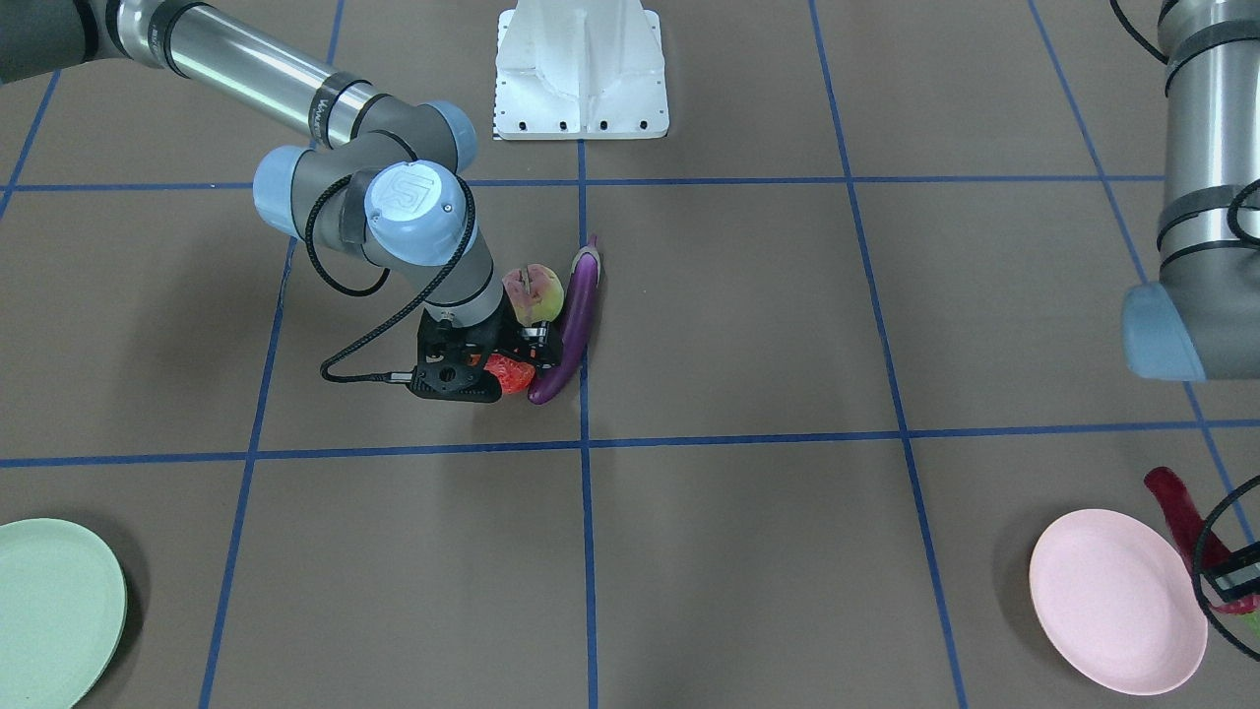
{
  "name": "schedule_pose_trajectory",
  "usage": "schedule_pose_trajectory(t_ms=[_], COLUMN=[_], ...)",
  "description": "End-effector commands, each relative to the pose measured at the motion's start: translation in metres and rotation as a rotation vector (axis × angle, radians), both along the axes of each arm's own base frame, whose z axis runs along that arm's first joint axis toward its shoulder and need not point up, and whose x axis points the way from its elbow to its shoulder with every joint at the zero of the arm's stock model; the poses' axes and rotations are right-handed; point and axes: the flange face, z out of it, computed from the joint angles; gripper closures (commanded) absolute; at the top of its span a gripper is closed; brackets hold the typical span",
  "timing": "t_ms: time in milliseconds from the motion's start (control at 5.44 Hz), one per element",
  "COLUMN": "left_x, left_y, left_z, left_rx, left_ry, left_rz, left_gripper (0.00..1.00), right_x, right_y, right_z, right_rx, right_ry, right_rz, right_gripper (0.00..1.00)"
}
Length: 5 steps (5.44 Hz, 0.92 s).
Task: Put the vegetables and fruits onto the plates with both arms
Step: 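Grasp the red pomegranate with the right gripper and lift it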
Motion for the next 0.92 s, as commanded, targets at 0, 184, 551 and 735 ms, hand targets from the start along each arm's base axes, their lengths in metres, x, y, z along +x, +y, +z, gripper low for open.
schedule_pose_trajectory(t_ms=[0,184,551,735], left_x=[0.000,0.000,0.000,-0.010], left_y=[0.000,0.000,0.000,-0.002], left_z=[0.002,0.003,0.002,0.007], left_rx=[0.000,-0.001,0.001,0.001], left_ry=[0.001,0.001,0.001,-0.008], left_rz=[0.000,0.000,0.002,-0.001], left_gripper=[1.00,1.00,1.00,1.00], right_x=[-0.005,-0.005,0.001,0.017], right_y=[0.003,0.003,0.002,-0.003], right_z=[0.005,0.006,0.003,-0.012], right_rx=[-0.017,-0.017,-0.014,0.012], right_ry=[0.026,0.031,0.041,0.036], right_rz=[-0.013,-0.015,0.015,0.035], right_gripper=[0.00,0.00,0.99,1.00])
